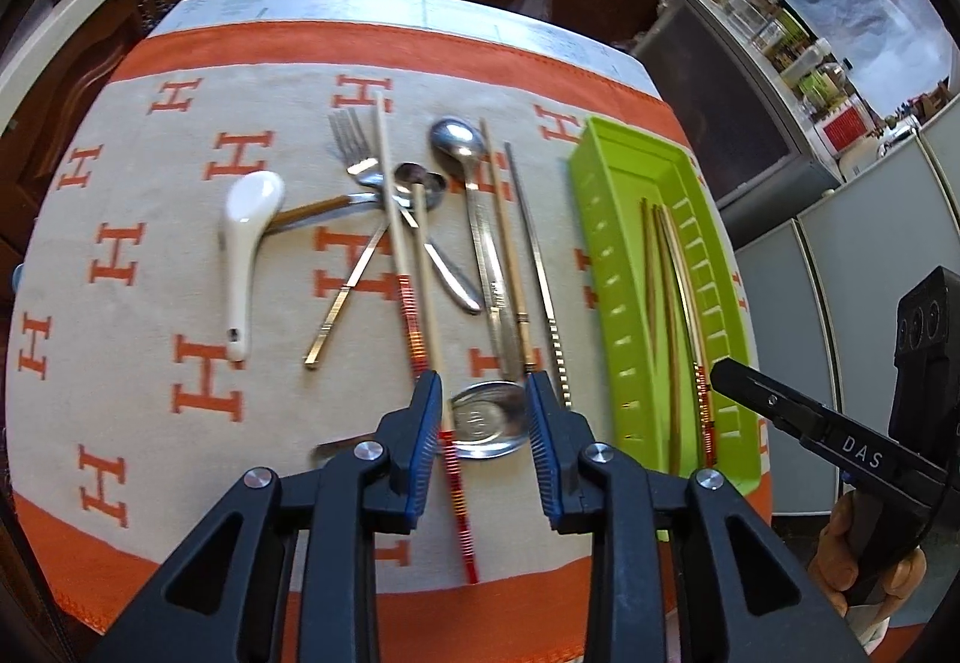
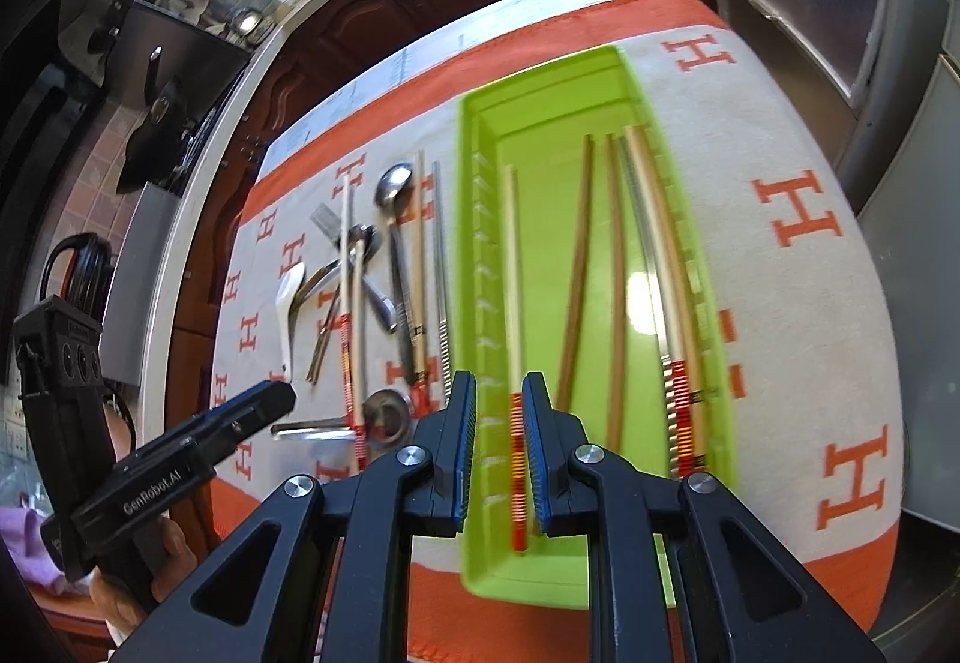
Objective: Organize utensils
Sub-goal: 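Move the open right tool back over the red-striped cream chopsticks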
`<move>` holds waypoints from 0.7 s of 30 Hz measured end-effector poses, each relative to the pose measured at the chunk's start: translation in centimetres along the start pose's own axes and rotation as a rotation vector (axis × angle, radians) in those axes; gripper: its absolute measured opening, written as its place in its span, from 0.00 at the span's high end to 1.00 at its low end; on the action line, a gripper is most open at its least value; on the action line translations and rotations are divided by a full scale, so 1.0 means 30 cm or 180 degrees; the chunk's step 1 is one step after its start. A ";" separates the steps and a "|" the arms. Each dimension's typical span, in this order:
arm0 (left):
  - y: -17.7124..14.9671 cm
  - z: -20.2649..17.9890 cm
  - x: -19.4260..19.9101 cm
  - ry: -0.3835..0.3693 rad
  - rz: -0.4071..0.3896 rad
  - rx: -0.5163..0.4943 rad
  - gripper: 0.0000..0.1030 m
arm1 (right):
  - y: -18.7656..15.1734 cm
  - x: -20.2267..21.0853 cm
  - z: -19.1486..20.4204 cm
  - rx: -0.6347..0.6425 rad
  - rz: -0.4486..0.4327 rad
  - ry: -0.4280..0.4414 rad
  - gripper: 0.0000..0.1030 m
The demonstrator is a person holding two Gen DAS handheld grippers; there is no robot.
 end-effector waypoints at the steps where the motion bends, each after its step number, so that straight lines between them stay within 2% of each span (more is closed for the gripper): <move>1: -0.003 0.018 0.008 0.0027 -0.0012 0.0010 0.64 | -0.005 -0.006 0.017 0.0032 0.0021 0.0005 0.85; 6: -0.019 0.100 0.041 0.0206 -0.0054 -0.0019 0.62 | -0.031 -0.039 0.119 0.0217 0.0139 0.0035 0.85; 12: -0.021 0.183 0.067 0.0255 -0.0092 0.0031 0.62 | -0.041 -0.113 0.247 0.0414 0.0316 0.0106 0.85; 18: -0.019 0.228 0.069 0.0278 -0.0114 0.0051 0.62 | -0.018 -0.229 0.329 0.0366 0.0560 0.0251 0.84; 21: -0.019 0.247 0.055 0.0271 -0.0087 0.0060 0.62 | -0.003 -0.287 0.353 0.0342 0.0642 0.0299 0.76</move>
Point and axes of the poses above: each gripper's, at about its wrist camera, not at the fingertips, and x roughly against the way its jaws point, z to its left, y to its top, the point moved 6 cm from there along -x, roughly the way its jaws point, and after that the axes turned 3 degrees about -x, right-handed, at the moved point
